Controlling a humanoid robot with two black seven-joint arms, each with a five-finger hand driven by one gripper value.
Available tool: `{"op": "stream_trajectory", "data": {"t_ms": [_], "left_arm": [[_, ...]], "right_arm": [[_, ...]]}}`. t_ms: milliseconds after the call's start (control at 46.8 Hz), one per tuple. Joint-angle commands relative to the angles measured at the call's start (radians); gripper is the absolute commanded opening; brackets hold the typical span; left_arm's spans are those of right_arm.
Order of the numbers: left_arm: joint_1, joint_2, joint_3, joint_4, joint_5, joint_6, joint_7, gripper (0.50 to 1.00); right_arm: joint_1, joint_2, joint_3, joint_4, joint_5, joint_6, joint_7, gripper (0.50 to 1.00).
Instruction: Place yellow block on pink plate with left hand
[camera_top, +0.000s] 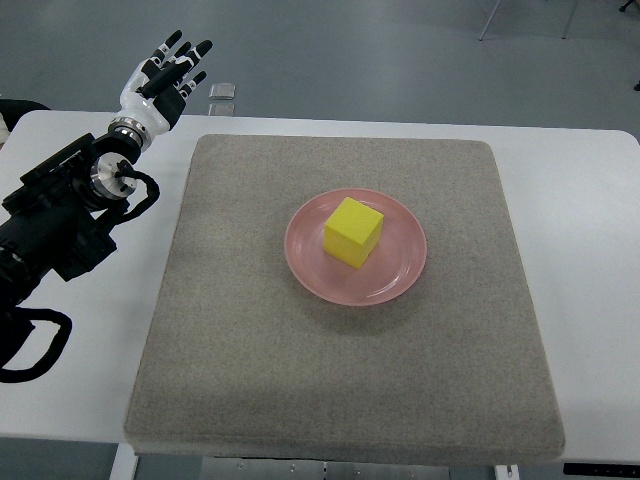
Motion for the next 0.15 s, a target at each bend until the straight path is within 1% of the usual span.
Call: {"op": "stream_trajectory", "data": {"t_ms": [0,64,128], "left_arm": [[0.006,0.001,0.000,0.000,0.000,0.000,0.001,0.992],[0.009,-0.003,-0.002,-0.003,-0.002,0.000,0.001,0.992],[0.009,-0.004,-0.002,-0.005,-0.002,0.000,0.001,0.992]], "right_arm": [[0.001,0.000,0.001,0.000,0.001,0.001,0.000,0.924],[0.000,0.000,-0.001,0.000,0.001,-0.007,0.000,0.924],[0.003,0.000,0.001,0.003,0.000,0.003,-0.005,0.924]]}}
